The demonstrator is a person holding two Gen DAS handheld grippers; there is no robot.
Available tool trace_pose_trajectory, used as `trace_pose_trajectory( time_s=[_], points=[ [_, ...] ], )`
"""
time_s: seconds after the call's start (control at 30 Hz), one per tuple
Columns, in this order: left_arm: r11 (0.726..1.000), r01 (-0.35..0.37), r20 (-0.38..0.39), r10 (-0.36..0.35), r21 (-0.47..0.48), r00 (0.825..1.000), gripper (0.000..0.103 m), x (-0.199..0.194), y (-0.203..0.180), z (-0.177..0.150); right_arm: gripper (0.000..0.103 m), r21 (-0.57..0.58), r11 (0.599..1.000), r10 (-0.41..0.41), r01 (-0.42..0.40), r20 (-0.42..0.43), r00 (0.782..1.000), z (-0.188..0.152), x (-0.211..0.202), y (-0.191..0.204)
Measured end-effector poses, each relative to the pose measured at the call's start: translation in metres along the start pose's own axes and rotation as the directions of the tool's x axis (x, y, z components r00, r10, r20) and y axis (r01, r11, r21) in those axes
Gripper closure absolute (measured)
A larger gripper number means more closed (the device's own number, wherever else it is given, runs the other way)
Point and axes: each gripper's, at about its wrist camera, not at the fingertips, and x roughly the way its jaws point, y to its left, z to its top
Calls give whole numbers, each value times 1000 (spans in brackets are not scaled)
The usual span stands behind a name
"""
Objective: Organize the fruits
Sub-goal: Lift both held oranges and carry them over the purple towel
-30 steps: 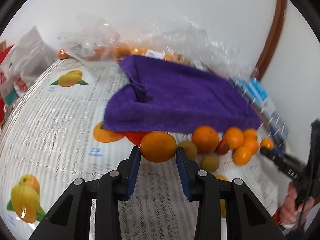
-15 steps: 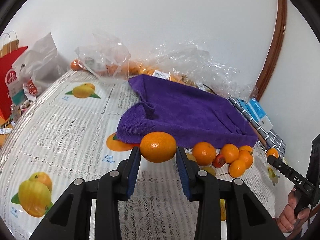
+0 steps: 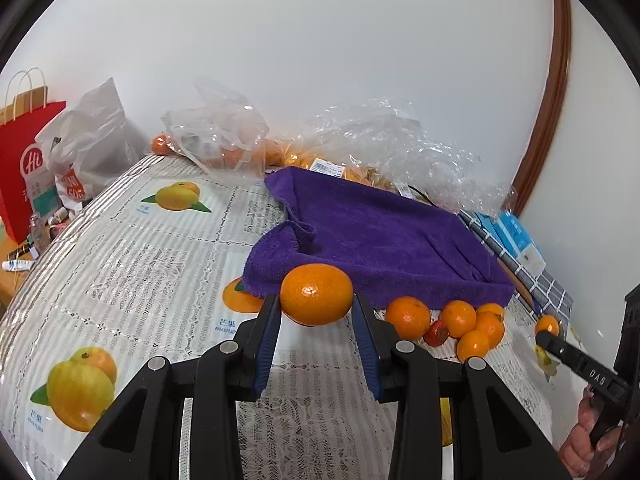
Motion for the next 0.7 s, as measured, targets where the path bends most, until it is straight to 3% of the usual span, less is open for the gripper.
trace_pose_trajectory(
  time_s=[0.17, 0.37, 0.57, 0.7],
  points=[
    [1000, 0, 8, 0, -10, 1000, 68, -2, 0, 1, 72, -63, 996, -64, 65, 17, 998, 0, -3, 12],
    [987, 70, -45, -78, -145, 996, 68, 4, 3, 11, 72, -91, 994, -61, 66, 48, 997, 22, -11, 27],
    [999, 35, 4, -35, -2, 999, 68, 8, -33, 48, 72, -55, 997, -37, 44, 114, 993, 68, -4, 33],
    [996, 81, 47, -83, 39, 995, 68, 29, -50, 74, 72, -80, 993, -76, 92, 187, 979, 97, 10, 41]
  ],
)
